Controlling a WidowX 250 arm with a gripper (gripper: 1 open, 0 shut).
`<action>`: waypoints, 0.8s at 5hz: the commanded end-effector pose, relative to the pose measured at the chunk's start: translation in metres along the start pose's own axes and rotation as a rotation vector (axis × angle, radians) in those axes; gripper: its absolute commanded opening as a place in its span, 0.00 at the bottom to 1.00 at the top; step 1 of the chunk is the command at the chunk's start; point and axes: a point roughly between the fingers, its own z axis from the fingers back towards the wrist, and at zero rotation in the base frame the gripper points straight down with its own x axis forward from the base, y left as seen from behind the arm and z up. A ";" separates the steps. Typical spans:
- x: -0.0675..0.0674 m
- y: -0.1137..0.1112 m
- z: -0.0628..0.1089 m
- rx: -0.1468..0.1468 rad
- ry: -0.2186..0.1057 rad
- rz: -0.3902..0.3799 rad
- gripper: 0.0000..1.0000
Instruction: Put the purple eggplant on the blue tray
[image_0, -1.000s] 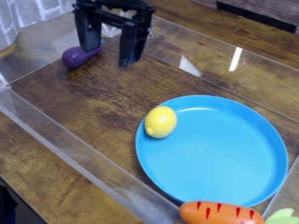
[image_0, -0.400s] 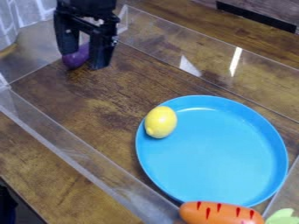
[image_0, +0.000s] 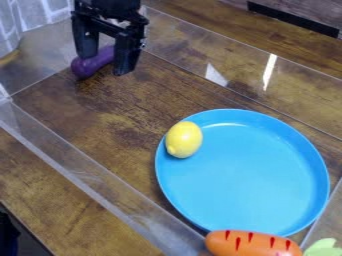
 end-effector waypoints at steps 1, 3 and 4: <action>0.009 0.005 0.005 0.013 -0.058 0.007 1.00; 0.018 0.020 -0.008 0.026 -0.072 -0.069 1.00; 0.022 0.030 -0.009 0.038 -0.074 -0.117 1.00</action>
